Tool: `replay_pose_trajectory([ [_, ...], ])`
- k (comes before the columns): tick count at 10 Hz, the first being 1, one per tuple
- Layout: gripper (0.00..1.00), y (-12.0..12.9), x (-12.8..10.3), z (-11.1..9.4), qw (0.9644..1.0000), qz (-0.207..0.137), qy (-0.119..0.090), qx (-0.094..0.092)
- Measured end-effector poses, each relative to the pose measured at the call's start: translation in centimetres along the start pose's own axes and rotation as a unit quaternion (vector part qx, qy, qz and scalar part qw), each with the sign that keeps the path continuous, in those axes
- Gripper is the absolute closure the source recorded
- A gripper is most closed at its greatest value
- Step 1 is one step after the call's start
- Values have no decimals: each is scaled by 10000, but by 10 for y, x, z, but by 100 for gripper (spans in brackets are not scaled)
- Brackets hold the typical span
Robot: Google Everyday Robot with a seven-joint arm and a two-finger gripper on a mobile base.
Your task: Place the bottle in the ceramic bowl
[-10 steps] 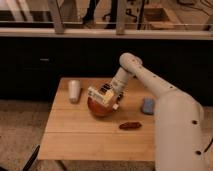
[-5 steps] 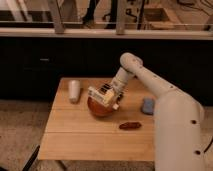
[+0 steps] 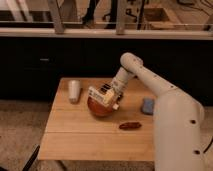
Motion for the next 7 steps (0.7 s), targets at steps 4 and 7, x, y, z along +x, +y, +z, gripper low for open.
replay_pose_trajectory([
  [4, 99, 0, 1, -1, 10000, 45, -11, -39],
  [7, 99, 0, 2, 0, 9999, 78, -17, -68],
])
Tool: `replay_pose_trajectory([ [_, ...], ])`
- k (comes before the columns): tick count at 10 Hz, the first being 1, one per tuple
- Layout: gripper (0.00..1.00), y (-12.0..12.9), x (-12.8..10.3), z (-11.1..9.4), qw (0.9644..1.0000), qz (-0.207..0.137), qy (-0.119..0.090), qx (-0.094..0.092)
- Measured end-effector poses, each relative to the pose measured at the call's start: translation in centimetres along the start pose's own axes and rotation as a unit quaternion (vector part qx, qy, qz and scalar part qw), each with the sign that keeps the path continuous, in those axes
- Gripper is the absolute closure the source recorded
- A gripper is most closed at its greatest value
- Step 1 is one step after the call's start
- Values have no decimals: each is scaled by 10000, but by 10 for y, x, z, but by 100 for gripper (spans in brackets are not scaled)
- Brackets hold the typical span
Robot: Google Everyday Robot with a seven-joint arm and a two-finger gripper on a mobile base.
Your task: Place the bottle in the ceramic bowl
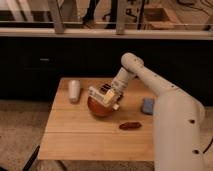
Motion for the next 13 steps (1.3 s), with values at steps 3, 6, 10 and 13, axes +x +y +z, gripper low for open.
replay_pose_trajectory([
  [3, 99, 0, 1, 0, 10000, 41, -3, -34],
  [6, 99, 0, 2, 0, 9999, 80, -4, -74],
  [10, 99, -1, 4, -1, 9997, 175, -9, -148],
  [13, 92, 0, 5, -1, 9996, 200, -19, -185],
])
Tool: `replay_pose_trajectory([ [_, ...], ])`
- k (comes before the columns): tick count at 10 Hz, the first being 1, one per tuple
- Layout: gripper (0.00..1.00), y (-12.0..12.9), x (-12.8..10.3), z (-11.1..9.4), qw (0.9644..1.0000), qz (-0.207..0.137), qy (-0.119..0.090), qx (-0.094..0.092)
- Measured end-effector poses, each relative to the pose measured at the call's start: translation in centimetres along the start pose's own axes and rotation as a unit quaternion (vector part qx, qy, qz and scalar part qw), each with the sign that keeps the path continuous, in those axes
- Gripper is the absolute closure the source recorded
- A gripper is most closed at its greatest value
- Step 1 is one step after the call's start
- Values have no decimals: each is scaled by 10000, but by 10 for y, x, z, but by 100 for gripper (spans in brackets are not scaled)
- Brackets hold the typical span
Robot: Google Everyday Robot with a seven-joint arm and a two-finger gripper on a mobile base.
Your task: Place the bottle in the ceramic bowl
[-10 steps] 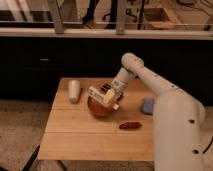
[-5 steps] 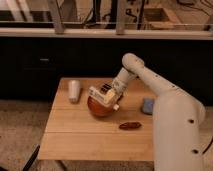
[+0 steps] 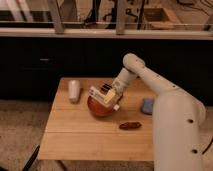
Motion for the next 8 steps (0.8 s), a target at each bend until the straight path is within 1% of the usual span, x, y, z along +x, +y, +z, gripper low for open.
replay_pose_trajectory([
  [3, 85, 0, 1, -1, 10000, 67, 5, -57],
  [4, 79, 0, 1, -1, 9999, 96, 12, -76],
  [5, 79, 0, 1, -1, 9999, 104, 4, -92],
  [6, 84, 0, 2, -2, 9999, 113, 2, -99],
  [7, 92, 0, 2, -3, 9999, 128, 0, -113],
  [8, 95, -1, 2, -3, 9998, 145, 9, -130],
])
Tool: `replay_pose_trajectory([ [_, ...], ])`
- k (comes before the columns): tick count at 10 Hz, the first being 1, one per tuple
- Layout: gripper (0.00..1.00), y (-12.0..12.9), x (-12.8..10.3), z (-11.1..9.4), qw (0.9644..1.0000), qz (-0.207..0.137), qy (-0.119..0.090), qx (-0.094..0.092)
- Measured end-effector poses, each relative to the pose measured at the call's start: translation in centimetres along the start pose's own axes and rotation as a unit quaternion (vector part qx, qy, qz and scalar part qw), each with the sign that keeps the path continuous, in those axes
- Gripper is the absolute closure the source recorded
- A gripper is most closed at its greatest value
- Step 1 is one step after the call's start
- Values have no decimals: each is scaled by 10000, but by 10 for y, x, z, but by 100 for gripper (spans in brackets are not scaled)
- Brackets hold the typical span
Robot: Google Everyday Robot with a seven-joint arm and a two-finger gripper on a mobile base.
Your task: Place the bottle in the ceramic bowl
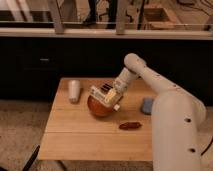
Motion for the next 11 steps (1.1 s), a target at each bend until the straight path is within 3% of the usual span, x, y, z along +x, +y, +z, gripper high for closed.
replay_pose_trajectory([
  [2, 95, 1, -1, 1, 10000, 18, 13, -26],
  [5, 87, 0, -2, 0, 10000, 62, 11, -68],
  [7, 97, 0, -2, 1, 9999, 79, 20, -99],
  [9, 96, 1, -3, 2, 9999, 84, 23, -122],
  [11, 82, 1, -4, 2, 9998, 94, 23, -143],
])
